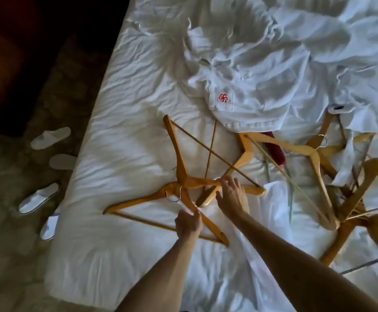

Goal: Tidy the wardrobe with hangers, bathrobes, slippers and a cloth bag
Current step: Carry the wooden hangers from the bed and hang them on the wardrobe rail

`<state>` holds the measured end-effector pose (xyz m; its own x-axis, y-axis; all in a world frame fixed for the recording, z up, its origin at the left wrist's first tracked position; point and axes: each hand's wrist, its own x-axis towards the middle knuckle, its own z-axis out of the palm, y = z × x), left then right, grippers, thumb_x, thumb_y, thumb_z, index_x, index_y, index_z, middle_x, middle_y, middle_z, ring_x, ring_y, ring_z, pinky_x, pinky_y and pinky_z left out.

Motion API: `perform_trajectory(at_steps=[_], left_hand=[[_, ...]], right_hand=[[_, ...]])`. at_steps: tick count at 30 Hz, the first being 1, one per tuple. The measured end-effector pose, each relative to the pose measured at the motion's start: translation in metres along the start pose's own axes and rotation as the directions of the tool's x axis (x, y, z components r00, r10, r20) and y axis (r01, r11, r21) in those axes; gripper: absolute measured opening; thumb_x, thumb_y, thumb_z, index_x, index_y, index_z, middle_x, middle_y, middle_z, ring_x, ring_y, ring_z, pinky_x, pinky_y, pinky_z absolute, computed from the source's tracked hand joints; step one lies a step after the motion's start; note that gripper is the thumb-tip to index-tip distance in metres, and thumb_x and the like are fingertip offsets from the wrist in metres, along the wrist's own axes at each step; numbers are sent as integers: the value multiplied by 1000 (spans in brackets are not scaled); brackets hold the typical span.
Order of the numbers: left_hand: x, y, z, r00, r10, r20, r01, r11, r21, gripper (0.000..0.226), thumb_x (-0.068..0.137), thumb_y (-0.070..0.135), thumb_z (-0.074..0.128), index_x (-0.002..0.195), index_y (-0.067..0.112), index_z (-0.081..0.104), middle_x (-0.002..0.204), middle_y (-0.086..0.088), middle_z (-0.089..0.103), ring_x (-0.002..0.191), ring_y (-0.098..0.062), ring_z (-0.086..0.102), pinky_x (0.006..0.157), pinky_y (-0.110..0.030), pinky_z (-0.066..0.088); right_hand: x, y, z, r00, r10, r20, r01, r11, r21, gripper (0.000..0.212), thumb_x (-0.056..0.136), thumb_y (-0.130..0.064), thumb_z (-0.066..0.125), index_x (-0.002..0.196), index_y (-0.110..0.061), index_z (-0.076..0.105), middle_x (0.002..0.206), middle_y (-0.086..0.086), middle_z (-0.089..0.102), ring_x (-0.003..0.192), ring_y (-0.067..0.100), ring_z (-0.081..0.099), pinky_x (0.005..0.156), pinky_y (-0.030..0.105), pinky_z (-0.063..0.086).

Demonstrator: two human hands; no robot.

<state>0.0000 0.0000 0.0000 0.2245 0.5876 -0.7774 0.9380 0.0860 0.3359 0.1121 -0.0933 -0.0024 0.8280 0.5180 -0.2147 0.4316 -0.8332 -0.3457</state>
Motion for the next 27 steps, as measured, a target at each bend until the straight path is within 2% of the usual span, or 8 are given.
perform_trajectory(at_steps=[6,9,10,13,16,18,23,27], left_hand=[[34,-6,22,988,92,-123,-84,994,67,52,99,52,53,121,6,64,120,-10,67,114,-25,63,78,-26,41],[45,-16,18,986,136,-93,-134,991,30,47,98,39,57,136,11,55,116,-11,68,107,-32,65,85,-39,50],[47,-21,15,990,102,-93,-104,994,-14,40,97,32,56,129,8,58,114,-14,68,105,-34,66,85,-40,51],[33,-38,-5,993,20,-114,-44,977,-207,17,97,25,56,99,8,56,99,-16,72,88,-32,74,76,-34,55],[-4,-50,-38,995,-49,-87,7,904,-428,21,97,25,61,91,6,64,76,-10,73,58,-20,73,57,-25,59],[-32,-57,-62,997,-71,-18,54,881,-469,33,96,33,64,77,7,69,66,-7,74,57,-17,71,61,-24,60],[-108,-79,-117,1000,-21,-9,12,818,-576,35,93,37,70,83,4,75,68,-9,75,60,-18,71,60,-29,57],[-172,-79,-166,997,-26,-72,-36,667,-745,34,94,34,70,84,2,71,68,-14,74,52,-17,67,55,-27,55]], right_hand=[[27,-10,32,995,-90,36,96,973,-210,33,93,-28,68,124,-20,62,120,3,60,111,23,52,93,36,47],[24,-12,32,991,-121,56,128,980,-154,17,96,-22,62,112,-17,59,105,4,61,98,25,61,84,37,51],[19,-11,31,991,-124,53,130,983,-132,12,98,-22,59,107,-16,57,100,4,61,90,28,63,78,39,52],[-5,-12,17,994,-84,67,85,996,-1,15,101,-32,54,101,-16,54,90,3,60,70,27,62,57,37,51],[-40,-23,-18,998,-43,49,27,957,289,15,101,-31,56,98,-16,57,81,-11,55,60,7,50,48,12,34],[-66,-32,-46,997,34,72,-64,879,472,13,101,-30,56,94,-19,56,72,-11,56,56,3,49,47,11,38],[-119,-60,-114,981,50,188,-162,740,653,27,99,-36,55,81,-15,57,59,1,55,48,15,51,47,35,42],[-150,-101,-175,969,-43,243,-161,634,756,34,101,-27,55,76,-3,58,56,5,51,46,13,48,43,23,41]])
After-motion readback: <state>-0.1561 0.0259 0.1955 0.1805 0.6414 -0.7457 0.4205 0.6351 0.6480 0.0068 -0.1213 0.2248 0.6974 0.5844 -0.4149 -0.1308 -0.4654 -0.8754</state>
